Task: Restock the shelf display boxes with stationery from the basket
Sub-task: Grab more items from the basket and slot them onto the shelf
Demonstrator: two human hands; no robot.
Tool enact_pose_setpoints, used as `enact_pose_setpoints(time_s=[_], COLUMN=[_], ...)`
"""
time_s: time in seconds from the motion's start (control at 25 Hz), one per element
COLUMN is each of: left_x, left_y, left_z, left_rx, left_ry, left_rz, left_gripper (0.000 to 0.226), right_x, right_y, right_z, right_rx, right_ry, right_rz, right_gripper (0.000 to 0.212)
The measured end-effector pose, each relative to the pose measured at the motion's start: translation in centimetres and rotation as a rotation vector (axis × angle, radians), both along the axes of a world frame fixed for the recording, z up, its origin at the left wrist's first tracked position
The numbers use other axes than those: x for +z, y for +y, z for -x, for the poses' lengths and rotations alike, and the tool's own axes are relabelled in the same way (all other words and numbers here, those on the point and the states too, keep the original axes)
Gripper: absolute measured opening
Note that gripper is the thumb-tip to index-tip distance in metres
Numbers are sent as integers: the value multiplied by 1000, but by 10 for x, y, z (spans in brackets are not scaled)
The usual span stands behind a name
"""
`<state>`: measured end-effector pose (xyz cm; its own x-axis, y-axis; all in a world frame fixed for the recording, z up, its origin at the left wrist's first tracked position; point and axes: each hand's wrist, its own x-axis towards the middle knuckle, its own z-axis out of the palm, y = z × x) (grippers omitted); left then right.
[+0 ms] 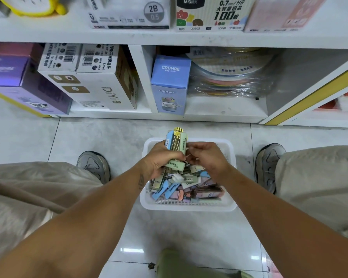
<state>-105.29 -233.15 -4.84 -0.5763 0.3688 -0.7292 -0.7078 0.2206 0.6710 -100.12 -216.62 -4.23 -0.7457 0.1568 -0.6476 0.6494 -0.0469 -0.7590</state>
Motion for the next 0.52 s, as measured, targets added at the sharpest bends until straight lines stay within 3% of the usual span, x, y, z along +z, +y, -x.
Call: enact_pose_setpoints(time_s=[0.08, 0.16, 0.28, 0.4, 0.52], left_x=[1, -1, -5, -4, 2], left_y=[1, 0, -5, -7, -7], left_z=[2, 4, 4, 3, 6], left_rx=[52, 48, 30, 32, 35], left_ry=[6, -1, -19, -27, -16], left_rz=[5, 5, 21, 17, 7], left_gripper=[47, 49, 48, 48, 41], right_x=[-8, -16, -33, -43, -37], right_y=[16, 28, 25, 18, 21], right_z=[-3, -14, -32, -39, -33], right_rx=[263, 594, 890, 951, 1087], right_ry=[5, -27, -18, 58, 49], right_rz=[-522, -831, -945, -1136, -1192], right_gripper=[35, 49, 54, 49, 33])
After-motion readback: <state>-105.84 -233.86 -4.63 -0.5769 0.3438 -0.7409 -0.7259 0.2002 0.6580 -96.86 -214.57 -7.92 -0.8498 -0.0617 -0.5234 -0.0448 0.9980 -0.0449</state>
